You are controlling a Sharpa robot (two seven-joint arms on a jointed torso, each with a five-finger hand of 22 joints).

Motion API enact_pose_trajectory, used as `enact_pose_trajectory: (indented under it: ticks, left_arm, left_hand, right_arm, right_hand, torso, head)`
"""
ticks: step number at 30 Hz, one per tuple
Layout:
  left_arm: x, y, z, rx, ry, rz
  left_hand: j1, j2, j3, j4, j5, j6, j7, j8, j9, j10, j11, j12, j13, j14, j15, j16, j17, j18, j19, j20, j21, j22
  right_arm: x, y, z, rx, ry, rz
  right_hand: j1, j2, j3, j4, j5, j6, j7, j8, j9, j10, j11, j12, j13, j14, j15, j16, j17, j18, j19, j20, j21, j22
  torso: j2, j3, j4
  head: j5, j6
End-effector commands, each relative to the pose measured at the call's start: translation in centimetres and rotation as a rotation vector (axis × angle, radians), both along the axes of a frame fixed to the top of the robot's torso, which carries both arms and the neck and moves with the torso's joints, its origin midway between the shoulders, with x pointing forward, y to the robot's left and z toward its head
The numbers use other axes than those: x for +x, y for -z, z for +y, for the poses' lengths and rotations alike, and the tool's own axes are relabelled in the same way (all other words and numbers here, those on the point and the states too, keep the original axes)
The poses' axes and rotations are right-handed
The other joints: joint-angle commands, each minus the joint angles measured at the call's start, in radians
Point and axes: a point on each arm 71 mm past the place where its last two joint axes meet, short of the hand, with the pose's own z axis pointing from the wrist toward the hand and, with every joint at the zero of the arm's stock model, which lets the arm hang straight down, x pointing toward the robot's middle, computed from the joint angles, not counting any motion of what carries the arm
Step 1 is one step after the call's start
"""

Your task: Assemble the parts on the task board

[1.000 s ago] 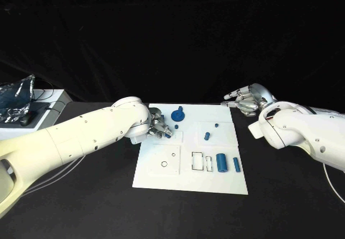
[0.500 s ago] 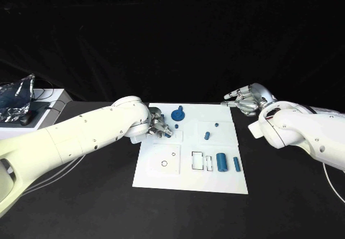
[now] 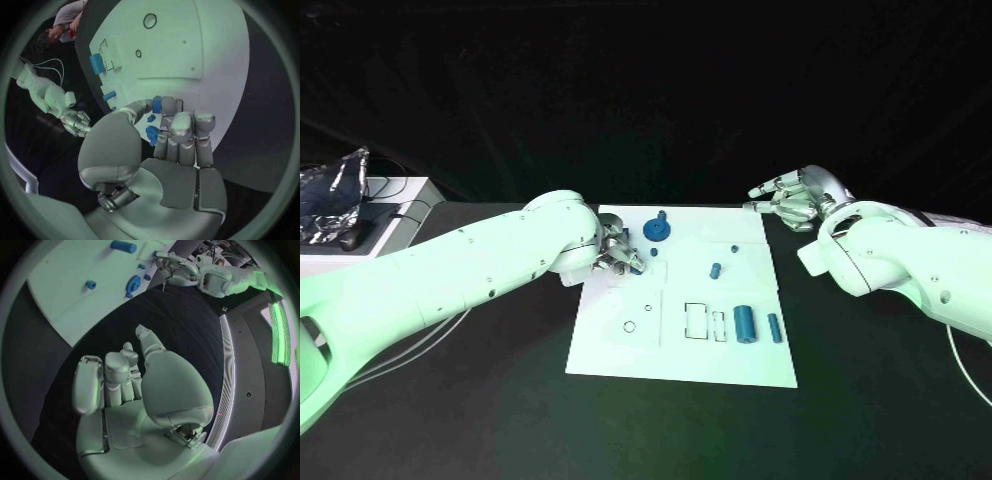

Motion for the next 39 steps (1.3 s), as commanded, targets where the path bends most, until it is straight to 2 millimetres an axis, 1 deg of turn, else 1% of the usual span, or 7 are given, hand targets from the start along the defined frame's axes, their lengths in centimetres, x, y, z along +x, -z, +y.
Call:
enact_pose_trajectory:
  ticks: [1, 4, 13, 17, 23, 31, 39]
  left_arm:
    - [-0.29, 0.57, -0.08, 0.03, 0.025, 0.036]
    - [-0.31, 0.56, -0.15, 0.031, 0.029, 0.037]
    - [-0.18, 0.59, -0.27, 0.03, 0.027, 0.035]
    - [-0.03, 0.68, -0.32, 0.032, 0.022, 0.038]
    - [0.04, 0.8, -0.53, 0.031, 0.021, 0.049]
    - [-0.06, 0.89, -0.93, 0.029, 0.034, 0.065]
    - [-0.07, 0.9, -1.02, 0.033, 0.039, 0.065]
  left_hand:
    - [0.026, 0.019, 0.135, -0.131, 0.007, 0.006, 0.0, 0.005, 0.054, 0.001, -0.006, -0.002, -0.001, 0.0, 0.003, 0.006, 0.001, -0.005, 0.004, 0.0, -0.003, 0.001]
    - [0.026, 0.019, 0.135, -0.131, 0.007, 0.006, 0.0, 0.005, 0.054, 0.001, -0.006, -0.002, -0.001, 0.0, 0.003, 0.006, 0.001, -0.005, 0.004, 0.0, -0.003, 0.001]
    - [0.03, 0.018, 0.135, -0.125, 0.006, 0.006, 0.0, 0.004, 0.054, 0.001, -0.005, -0.001, 0.0, 0.0, 0.003, 0.006, 0.0, -0.005, 0.003, 0.0, -0.005, 0.003]
    - [0.028, 0.021, 0.134, -0.121, 0.005, 0.006, 0.0, 0.005, 0.054, 0.001, -0.005, -0.001, 0.0, 0.0, 0.003, 0.005, -0.001, -0.004, 0.003, 0.0, -0.007, 0.003]
    - [0.007, 0.033, 0.136, -0.144, 0.011, 0.004, -0.001, 0.007, 0.059, 0.0, -0.006, 0.001, 0.004, 0.0, 0.001, 0.004, -0.004, -0.007, 0.008, -0.007, -0.01, 0.009]
    - [0.002, 0.059, 0.068, -0.141, 0.01, 0.021, -0.012, 0.002, 0.047, 0.015, -0.012, 0.005, 0.004, 0.003, 0.0, 0.02, 0.01, -0.01, 0.01, -0.002, -0.017, 0.015]
    - [0.006, 0.062, 0.046, -0.137, 0.01, 0.033, -0.017, -0.002, 0.041, 0.023, -0.014, 0.007, 0.001, 0.004, -0.001, 0.028, 0.017, -0.011, 0.018, -0.001, -0.015, 0.024]
  right_arm:
    - [-0.02, 0.04, 0.19, -0.01, -0.02, -0.002]
    - [-0.02, 0.06, 0.19, -0.01, -0.02, -0.002]
    - [-0.02, 0.08, 0.19, -0.01, -0.021, -0.002]
    - [-0.02, 0.08, 0.19, -0.01, -0.021, -0.002]
    - [-0.02, 0.08, 0.2, -0.01, -0.021, -0.002]
    - [-0.03, 0.08, 0.19, -0.01, -0.022, -0.002]
    - [-0.01, 0.08, 0.23, -0.01, -0.022, -0.002]
  right_hand:
    - [-0.006, -0.003, 0.003, 0.005, 0.001, 0.0, 0.006, -0.003, -0.001, -0.006, 0.0, -0.005, -0.001, 0.0, -0.002, -0.006, 0.001, -0.004, 0.066, 0.0, -0.005, 0.186]
    - [-0.006, -0.003, 0.003, 0.005, 0.001, 0.0, 0.006, -0.003, -0.001, -0.006, 0.0, -0.005, -0.001, 0.0, -0.002, -0.006, 0.001, -0.004, 0.066, 0.0, -0.005, 0.186]
    - [-0.006, -0.003, 0.003, 0.005, 0.001, 0.0, 0.006, -0.003, -0.001, -0.006, 0.0, -0.005, -0.001, 0.0, -0.002, -0.006, 0.001, -0.004, 0.066, 0.0, -0.005, 0.186]
    - [-0.006, -0.003, 0.003, 0.005, 0.001, 0.0, 0.006, -0.003, -0.001, -0.006, 0.0, -0.005, -0.001, 0.0, -0.002, -0.006, 0.001, -0.004, 0.066, 0.0, -0.005, 0.186]
    - [-0.006, -0.003, 0.003, 0.005, 0.001, 0.0, 0.006, -0.003, -0.001, -0.006, 0.0, -0.005, -0.001, 0.0, -0.002, -0.006, 0.001, -0.004, 0.066, 0.0, -0.005, 0.186]
    - [-0.007, -0.004, 0.002, 0.007, 0.001, -0.001, 0.006, -0.003, -0.002, -0.008, 0.0, -0.007, -0.004, 0.0, -0.002, -0.009, 0.0, -0.004, 0.066, 0.001, -0.007, 0.186]
    - [-0.007, -0.004, 0.002, 0.007, 0.001, -0.001, 0.006, -0.003, -0.002, -0.008, 0.0, -0.007, -0.004, 0.0, -0.002, -0.009, 0.0, -0.004, 0.066, 0.001, -0.007, 0.186]
  torso:
    - [0.0, -0.0001, -0.001]
    - [0.0, -0.0005, -0.0016]
    - [0.0, 0.001, -0.0001]
    - [0.001, 0.0001, -0.0006]
    - [0.001, 0.0007, -0.0012]
    - [-0.001, 0.0003, -0.0007]
    - [-0.001, 0.0005, -0.0006]
  head:
    - [0.001, -0.001]
    - [0.001, -0.002]
    - [0.001, -0.003]
    - [0.002, -0.004]
    - [0.001, -0.007]
    - [0.0, -0.012]
    - [-0.001, -0.013]
